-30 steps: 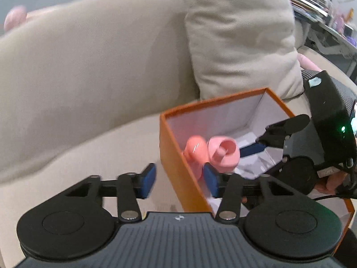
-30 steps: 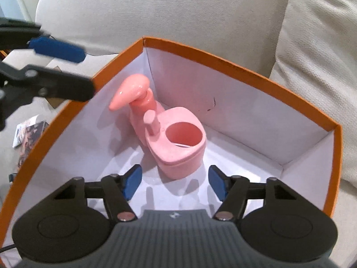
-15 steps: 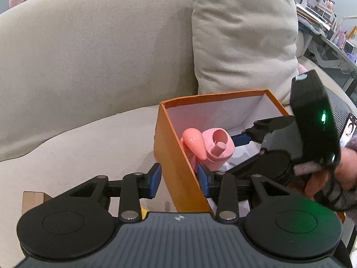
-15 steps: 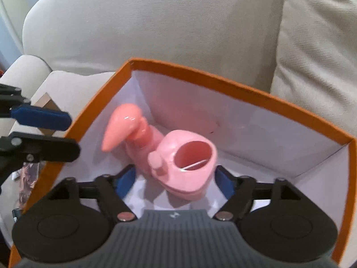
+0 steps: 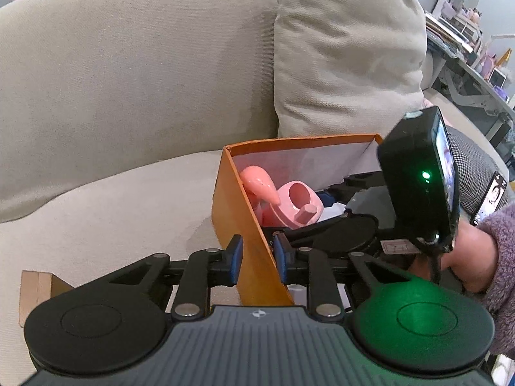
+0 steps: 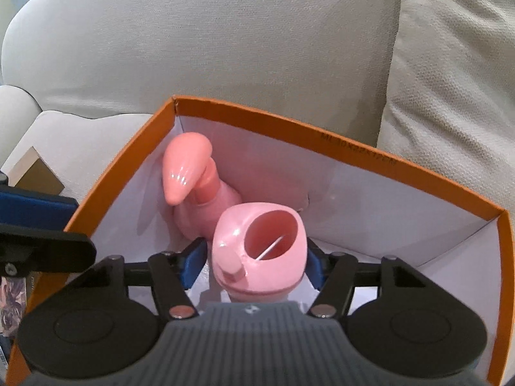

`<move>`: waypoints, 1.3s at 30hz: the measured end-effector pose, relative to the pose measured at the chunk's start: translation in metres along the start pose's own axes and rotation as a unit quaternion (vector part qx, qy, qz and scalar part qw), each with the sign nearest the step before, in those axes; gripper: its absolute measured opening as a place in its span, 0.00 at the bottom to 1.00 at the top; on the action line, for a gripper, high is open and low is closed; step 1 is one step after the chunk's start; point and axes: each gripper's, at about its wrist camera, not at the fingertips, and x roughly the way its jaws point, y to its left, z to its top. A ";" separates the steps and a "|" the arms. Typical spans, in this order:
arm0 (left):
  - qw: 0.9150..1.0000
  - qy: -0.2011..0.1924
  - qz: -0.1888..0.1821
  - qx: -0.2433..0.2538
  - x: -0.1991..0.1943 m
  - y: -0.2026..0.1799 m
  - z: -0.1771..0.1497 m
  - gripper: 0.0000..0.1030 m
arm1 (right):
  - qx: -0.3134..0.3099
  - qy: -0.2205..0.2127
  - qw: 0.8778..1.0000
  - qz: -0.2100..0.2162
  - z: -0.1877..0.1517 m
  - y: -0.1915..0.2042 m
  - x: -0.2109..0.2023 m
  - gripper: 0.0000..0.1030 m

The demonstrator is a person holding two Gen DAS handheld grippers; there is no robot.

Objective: Organize rigid objects
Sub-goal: 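Withdraw both grippers from the box back toward the pile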

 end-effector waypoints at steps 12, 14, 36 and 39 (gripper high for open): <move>1.000 -0.013 -0.003 -0.014 -0.016 0.004 -0.004 0.28 | 0.001 0.006 1.000 0.029 -0.026 -0.012 -0.016 0.50; 1.000 -0.017 0.000 -0.019 -0.022 0.005 -0.006 0.28 | 0.002 0.003 1.000 0.019 -0.028 -0.016 -0.019 0.44; 0.988 -0.050 0.081 -0.122 -0.111 0.058 -0.056 0.28 | 0.085 -0.044 0.995 0.005 -0.020 0.011 -0.076 0.19; 0.983 -0.056 0.092 -0.147 -0.125 0.063 -0.069 0.28 | 0.079 -0.084 0.993 0.032 -0.023 0.030 -0.109 0.19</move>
